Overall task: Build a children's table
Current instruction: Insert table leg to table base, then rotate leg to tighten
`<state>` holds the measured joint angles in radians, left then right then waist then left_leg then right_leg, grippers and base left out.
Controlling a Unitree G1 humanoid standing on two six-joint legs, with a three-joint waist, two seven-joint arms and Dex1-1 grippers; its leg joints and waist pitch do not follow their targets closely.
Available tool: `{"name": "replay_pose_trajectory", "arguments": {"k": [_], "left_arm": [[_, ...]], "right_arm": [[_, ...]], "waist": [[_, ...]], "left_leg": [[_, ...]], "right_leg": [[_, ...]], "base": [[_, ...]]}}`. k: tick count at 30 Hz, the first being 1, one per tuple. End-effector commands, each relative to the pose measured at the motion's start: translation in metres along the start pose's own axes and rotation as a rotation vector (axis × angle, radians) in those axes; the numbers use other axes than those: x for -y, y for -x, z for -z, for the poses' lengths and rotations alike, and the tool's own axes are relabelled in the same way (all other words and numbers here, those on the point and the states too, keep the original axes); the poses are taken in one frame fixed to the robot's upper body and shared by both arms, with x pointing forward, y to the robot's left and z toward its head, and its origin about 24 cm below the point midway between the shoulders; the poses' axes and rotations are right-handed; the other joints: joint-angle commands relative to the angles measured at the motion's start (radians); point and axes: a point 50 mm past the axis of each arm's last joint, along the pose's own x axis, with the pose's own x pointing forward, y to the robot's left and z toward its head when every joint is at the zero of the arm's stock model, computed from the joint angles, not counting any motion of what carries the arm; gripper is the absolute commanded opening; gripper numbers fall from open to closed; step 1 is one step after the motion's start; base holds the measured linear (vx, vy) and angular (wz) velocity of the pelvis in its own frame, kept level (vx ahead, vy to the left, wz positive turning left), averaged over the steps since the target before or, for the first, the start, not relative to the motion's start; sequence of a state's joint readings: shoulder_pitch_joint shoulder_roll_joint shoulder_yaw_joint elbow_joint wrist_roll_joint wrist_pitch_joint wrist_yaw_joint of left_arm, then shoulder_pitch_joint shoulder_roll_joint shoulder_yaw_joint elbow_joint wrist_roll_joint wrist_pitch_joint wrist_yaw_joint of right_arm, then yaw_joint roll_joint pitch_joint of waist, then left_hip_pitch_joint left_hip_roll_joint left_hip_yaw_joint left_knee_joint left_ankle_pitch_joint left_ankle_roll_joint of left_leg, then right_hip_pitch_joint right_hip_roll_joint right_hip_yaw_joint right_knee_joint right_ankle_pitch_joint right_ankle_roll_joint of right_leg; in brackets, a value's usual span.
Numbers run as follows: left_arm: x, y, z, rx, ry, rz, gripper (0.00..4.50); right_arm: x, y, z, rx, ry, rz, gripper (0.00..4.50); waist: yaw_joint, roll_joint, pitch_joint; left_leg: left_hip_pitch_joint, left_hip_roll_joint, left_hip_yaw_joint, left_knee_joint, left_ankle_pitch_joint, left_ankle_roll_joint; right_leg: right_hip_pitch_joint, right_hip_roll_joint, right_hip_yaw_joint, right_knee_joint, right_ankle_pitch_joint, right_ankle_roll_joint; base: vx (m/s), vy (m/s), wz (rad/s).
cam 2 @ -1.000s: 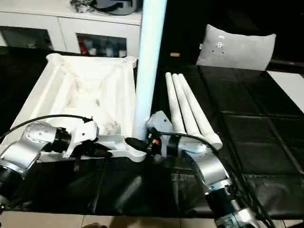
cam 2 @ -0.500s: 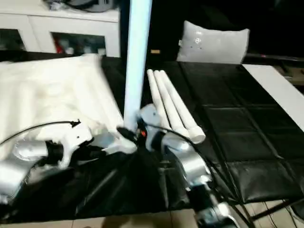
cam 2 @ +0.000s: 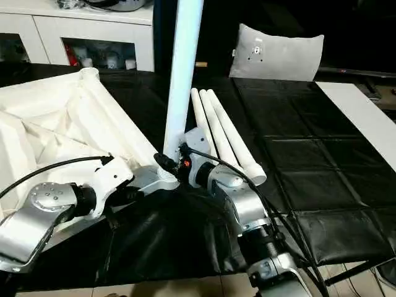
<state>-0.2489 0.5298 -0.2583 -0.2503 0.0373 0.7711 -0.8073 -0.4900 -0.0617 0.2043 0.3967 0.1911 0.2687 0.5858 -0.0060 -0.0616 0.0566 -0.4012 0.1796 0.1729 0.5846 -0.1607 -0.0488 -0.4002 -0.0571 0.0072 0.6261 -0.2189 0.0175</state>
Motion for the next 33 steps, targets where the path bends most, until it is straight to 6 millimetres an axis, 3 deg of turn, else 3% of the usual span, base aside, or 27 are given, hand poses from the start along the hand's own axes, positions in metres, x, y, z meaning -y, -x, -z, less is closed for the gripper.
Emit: {"name": "replay_pose_trajectory", "arguments": {"k": [1,2,6,7,8,9,11,15,17,21,26,30,33], "left_arm": [[-0.006,0.008,-0.031,0.135,-0.112,-0.042,0.00],[-0.007,0.007,-0.031,0.143,-0.098,-0.047,0.00],[-0.010,0.005,-0.029,0.151,-0.091,-0.038,0.00],[-0.011,0.005,-0.028,0.152,-0.089,-0.031,0.00],[-0.011,0.005,-0.028,0.152,-0.089,-0.031,0.00],[-0.013,0.004,-0.027,0.143,-0.101,-0.030,0.00],[-0.015,0.004,-0.026,0.140,-0.105,-0.029,0.00],[-0.022,0.002,-0.022,0.136,-0.144,0.005,0.00],[-0.023,0.001,-0.023,0.151,-0.149,0.028,0.00],[-0.024,0.000,-0.023,0.156,-0.191,0.084,0.00],[-0.025,0.000,-0.017,0.147,-0.242,0.161,0.00],[-0.021,0.001,-0.012,0.130,-0.304,0.279,0.00],[-0.020,0.002,-0.009,0.116,-0.326,0.320,0.00]], "right_arm": [[0.002,0.009,0.054,-0.218,-0.113,0.040,2.64],[0.003,0.009,0.053,-0.211,-0.093,0.039,2.64],[0.004,0.010,0.050,-0.190,-0.074,0.032,3.06],[0.004,0.012,0.049,-0.191,-0.044,0.019,3.06],[0.004,0.012,0.049,-0.191,-0.044,0.019,3.32],[0.004,0.014,0.048,-0.190,-0.022,0.012,3.39],[0.005,0.016,0.047,-0.178,-0.015,0.015,3.44],[0.008,0.027,0.036,-0.115,0.006,0.007,3.91],[0.010,0.033,0.033,-0.110,0.013,0.004,4.09],[0.011,0.041,0.022,-0.084,0.050,-0.025,4.42],[0.010,0.051,0.004,-0.050,0.116,-0.083,4.47],[0.012,0.058,-0.014,-0.033,0.174,-0.145,4.47],[0.011,0.058,-0.016,-0.045,0.190,-0.183,4.47]], "waist": [[0.006,0.029,-0.040],[0.009,0.036,-0.044],[0.016,0.036,-0.047],[0.019,0.041,-0.052],[0.019,0.040,-0.052],[0.021,0.047,-0.058],[0.024,0.043,-0.057],[0.042,0.050,-0.062],[0.047,0.059,-0.062],[0.049,0.058,-0.064],[0.056,0.065,-0.061],[0.068,0.066,-0.062],[0.070,0.064,-0.063]], "left_leg": [[0.033,0.041,-0.021,-0.087,-0.442,-0.076],[0.034,0.042,-0.021,-0.086,-0.435,-0.082],[0.033,0.041,-0.019,-0.085,-0.410,-0.079],[0.034,0.041,-0.019,-0.084,-0.391,-0.077],[0.034,0.042,-0.017,-0.084,-0.386,-0.076],[0.035,0.041,-0.018,-0.082,-0.369,-0.075],[0.033,0.040,-0.015,-0.080,-0.346,-0.069],[0.031,0.038,-0.010,-0.073,-0.263,-0.045],[0.035,0.038,-0.010,-0.072,-0.243,-0.044],[0.030,0.036,-0.010,-0.068,-0.211,-0.037],[0.037,0.038,-0.008,-0.065,-0.214,-0.021],[0.042,0.043,-0.007,-0.066,-0.226,-0.037],[0.042,0.043,-0.007,-0.065,-0.229,-0.042]], "right_leg": [[0.002,-0.053,0.026,-0.095,-0.306,-0.149],[0.003,-0.052,0.026,-0.094,-0.287,-0.151],[0.008,-0.050,0.025,-0.089,-0.234,-0.160],[0.012,-0.051,0.024,-0.086,-0.204,-0.167],[0.011,-0.050,0.024,-0.087,-0.191,-0.169],[0.016,-0.049,0.023,-0.080,-0.160,-0.176],[0.019,-0.048,0.023,-0.081,-0.132,-0.182],[0.030,-0.050,0.023,-0.073,-0.037,-0.191],[0.031,-0.049,0.021,-0.070,-0.005,-0.199],[0.041,-0.049,0.017,-0.063,0.053,-0.218],[0.039,-0.050,0.017,-0.065,0.030,-0.220],[0.035,-0.051,0.014,-0.059,0.016,-0.229],[0.037,-0.054,0.013,-0.057,0.013,-0.235]], "base": [[0.000,0.000,0.00],[0.000,0.000,0.00],[0.000,0.000,0.00],[0.000,0.000,0.00],[0.000,0.000,0.00],[0.000,0.000,0.00],[0.000,0.000,0.00],[0.000,0.000,0.00],[0.000,0.000,0.00],[0.000,0.000,0.00],[0.000,0.000,0.00],[0.000,0.000,0.00],[0.000,0.000,0.00]]}}
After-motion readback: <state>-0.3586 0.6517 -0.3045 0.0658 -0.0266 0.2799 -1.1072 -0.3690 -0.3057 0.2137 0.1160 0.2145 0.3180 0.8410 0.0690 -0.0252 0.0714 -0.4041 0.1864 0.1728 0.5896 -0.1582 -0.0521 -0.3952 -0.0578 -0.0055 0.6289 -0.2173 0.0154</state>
